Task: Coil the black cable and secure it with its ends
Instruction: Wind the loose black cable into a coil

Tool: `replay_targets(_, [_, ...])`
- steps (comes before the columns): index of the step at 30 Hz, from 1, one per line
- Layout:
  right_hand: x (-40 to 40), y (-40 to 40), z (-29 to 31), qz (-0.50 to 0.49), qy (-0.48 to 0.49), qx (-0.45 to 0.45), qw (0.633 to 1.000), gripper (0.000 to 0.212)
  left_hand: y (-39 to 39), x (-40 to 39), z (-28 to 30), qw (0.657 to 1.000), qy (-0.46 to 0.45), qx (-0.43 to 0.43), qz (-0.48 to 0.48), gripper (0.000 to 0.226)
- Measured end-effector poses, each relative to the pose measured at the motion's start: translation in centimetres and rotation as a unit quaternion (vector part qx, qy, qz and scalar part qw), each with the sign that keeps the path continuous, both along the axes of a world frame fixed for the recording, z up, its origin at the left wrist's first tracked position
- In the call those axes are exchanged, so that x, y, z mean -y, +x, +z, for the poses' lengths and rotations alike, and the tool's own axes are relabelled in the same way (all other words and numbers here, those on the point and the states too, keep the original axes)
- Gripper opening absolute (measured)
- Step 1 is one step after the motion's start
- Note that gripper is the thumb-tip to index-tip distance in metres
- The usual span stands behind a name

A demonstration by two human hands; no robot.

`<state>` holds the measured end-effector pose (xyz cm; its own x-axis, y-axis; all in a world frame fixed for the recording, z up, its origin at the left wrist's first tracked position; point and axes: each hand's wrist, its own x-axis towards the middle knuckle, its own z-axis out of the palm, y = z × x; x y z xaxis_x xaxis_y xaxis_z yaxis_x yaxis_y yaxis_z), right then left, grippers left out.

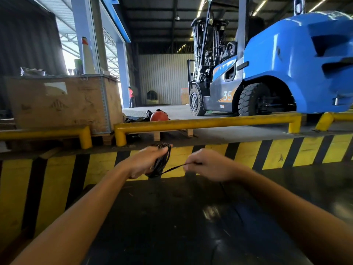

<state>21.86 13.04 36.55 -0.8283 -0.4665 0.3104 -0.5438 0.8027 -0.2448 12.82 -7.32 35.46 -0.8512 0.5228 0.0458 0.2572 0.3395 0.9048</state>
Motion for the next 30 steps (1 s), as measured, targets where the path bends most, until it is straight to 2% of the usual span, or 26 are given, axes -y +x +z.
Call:
replay_targets(3, [-1.5, -1.4, 1.9, -0.036, -0.003, -0.061, 0.997, 0.023, 0.4, 0.0, -0.8, 0.987, -0.083, 0.103, -0.088, 0.051])
replay_targets(5, [-2.3, -2.4, 2.1, -0.059, -0.025, -0.082, 0.995, 0.023, 1.3, -0.4, -0.7, 0.972, -0.077, 0.147, -0.169, 0.046])
replay_targets(8, [-2.5, -3.2, 0.8, -0.086, -0.090, -0.094, 0.988, 0.024, 2.3, -0.9, -0.2, 0.945, 0.014, 0.206, -0.253, 0.042])
replay_targets(11, [-1.7, -3.4, -2.3, -0.093, -0.182, -0.038, 0.978, 0.029, 2.6, -1.0, 0.5, 0.899, 0.167, 0.254, -0.314, 0.045])
replay_targets(13, [-0.1, -3.0, -4.5, -0.090, -0.189, 0.020, 0.978, 0.029, 2.8, -1.4, 1.5, 0.887, 0.267, 0.234, -0.296, 0.046])
replay_targets(16, [2.6, -1.6, -6.0, -0.050, -0.156, 0.076, 0.984, 0.027, 2.9, -1.9, 3.1, 0.903, 0.349, 0.161, -0.191, 0.043])
replay_targets(19, [3.7, 0.3, -5.8, 0.007, -0.067, 0.139, 0.988, 0.027, 2.1, -1.2, 3.6, 0.898, 0.419, 0.106, -0.086, 0.038])
replay_targets(21, [3.5, 1.3, -4.9, 0.021, -0.025, 0.147, 0.989, 0.028, 1.5, -0.2, 3.4, 0.926, 0.371, 0.066, -0.034, 0.040])
replay_targets(23, [2.4, 1.4, -3.3, 0.014, -0.011, 0.108, 0.994, 0.028, 1.0, 0.4, 2.0, 0.976, 0.218, 0.019, -0.006, 0.046])
replay_targets(24, [1.7, 1.1, -2.3, 0.008, 0.004, 0.069, 0.998, 0.028, 1.0, 0.6, 1.2, 0.990, 0.141, 0.013, -0.005, 0.048])
replay_targets(28, [-1.2, -1.2, 0.8, -0.054, 0.044, -0.071, 0.995, 0.023, 1.4, 0.6, -1.1, 0.995, -0.010, 0.079, -0.053, 0.056])
replay_targets(30, [-2.0, -2.0, 1.3, -0.085, 0.036, -0.127, 0.988, 0.024, 2.4, 0.0, -1.2, 0.985, -0.106, 0.089, -0.103, 0.047])
